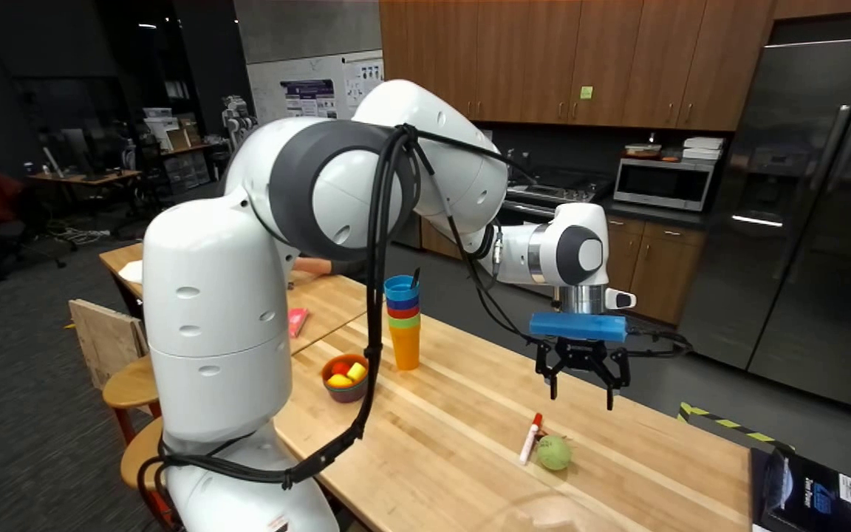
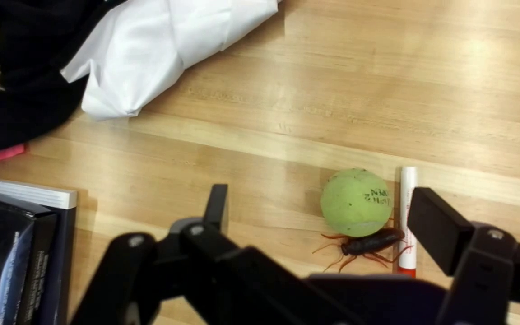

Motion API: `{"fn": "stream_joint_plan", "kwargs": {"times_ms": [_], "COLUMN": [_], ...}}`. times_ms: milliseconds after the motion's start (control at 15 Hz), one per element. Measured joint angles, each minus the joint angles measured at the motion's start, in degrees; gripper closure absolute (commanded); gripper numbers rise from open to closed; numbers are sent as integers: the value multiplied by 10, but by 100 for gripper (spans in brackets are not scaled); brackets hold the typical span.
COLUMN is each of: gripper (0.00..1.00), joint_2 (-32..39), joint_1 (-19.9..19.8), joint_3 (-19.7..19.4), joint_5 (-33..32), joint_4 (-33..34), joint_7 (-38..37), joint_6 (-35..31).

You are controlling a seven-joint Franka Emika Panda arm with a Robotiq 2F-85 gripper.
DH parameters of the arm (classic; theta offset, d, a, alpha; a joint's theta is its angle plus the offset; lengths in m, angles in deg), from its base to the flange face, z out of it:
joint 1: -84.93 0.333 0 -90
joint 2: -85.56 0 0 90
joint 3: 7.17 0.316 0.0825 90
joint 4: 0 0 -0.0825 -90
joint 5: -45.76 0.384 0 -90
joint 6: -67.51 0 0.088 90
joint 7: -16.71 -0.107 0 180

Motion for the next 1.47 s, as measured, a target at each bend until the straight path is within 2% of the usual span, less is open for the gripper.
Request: {"fn": "stream_joint_plan", "kwargs": {"times_ms": [467,1000,1067,1133,1467], "gripper": [0,0,10,25,63], "joint_2": [16,70,79,87,137], "joint_1": [-12,-22,-22,-21,-20], "joint_3": [-13,-24,-23,-23,-23], "joint_5": [43,45,46,46,46], "joint_4": [-18,-8,-4,0,45], "joint_7": [-1,-16,-21,-28,-59], "joint_6": [-4,-69,-76,-81,-89]}}
